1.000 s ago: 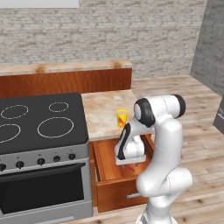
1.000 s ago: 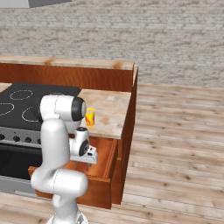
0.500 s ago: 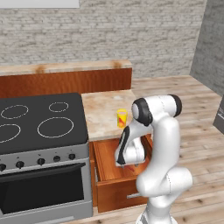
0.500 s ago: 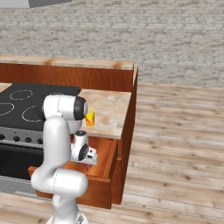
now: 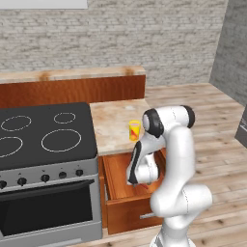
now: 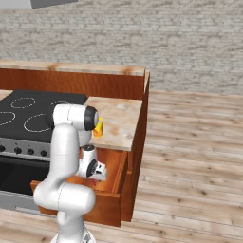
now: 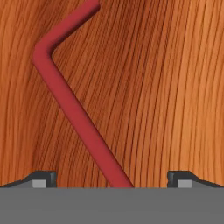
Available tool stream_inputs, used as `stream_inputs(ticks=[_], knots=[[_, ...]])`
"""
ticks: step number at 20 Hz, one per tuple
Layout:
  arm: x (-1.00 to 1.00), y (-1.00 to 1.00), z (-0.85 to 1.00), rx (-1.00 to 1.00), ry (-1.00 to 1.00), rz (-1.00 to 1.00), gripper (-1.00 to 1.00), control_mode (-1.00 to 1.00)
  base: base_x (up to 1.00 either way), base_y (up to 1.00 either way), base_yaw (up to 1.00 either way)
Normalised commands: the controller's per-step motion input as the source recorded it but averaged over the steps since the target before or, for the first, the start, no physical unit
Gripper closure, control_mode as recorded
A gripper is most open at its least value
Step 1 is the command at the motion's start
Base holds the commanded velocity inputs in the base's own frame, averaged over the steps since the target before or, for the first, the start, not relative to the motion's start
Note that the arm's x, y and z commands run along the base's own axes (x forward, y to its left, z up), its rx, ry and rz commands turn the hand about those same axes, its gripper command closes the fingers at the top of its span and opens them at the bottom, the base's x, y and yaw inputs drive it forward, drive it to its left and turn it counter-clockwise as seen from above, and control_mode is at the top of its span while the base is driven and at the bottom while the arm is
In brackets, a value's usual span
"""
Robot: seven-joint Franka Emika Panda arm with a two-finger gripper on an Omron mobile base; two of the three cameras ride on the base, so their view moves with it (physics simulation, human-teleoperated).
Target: Pick up the straw from the left drawer and put it inside the smoothie cup.
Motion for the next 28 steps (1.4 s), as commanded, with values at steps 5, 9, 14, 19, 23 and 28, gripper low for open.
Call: stream_inputs(ticks=[5, 9, 14, 19, 23, 28], knots=[[0.12, 0.0, -0.25, 0.0, 0.0, 0.0, -1.0, -1.0, 0.0, 0.0, 0.0], [0.01, 0.0, -0.28, 0.0, -0.01, 0.0, 1.0, -1.0, 0.0, 0.0, 0.0], [-0.43, 0.0, -0.32, -0.01, -0.01, 0.0, 1.0, -1.0, 0.0, 0.0, 0.0], [-0.85, 0.0, -0.15, -0.01, 0.0, 0.0, 1.0, -1.0, 0.0, 0.0, 0.0], [-0.62, 0.0, -0.03, 0.0, 0.0, 0.0, 1.0, -1.0, 0.0, 0.0, 0.0], [-0.35, 0.0, 0.03, 0.0, 0.0, 0.01, 1.0, -1.0, 0.0, 0.0, 0.0]])
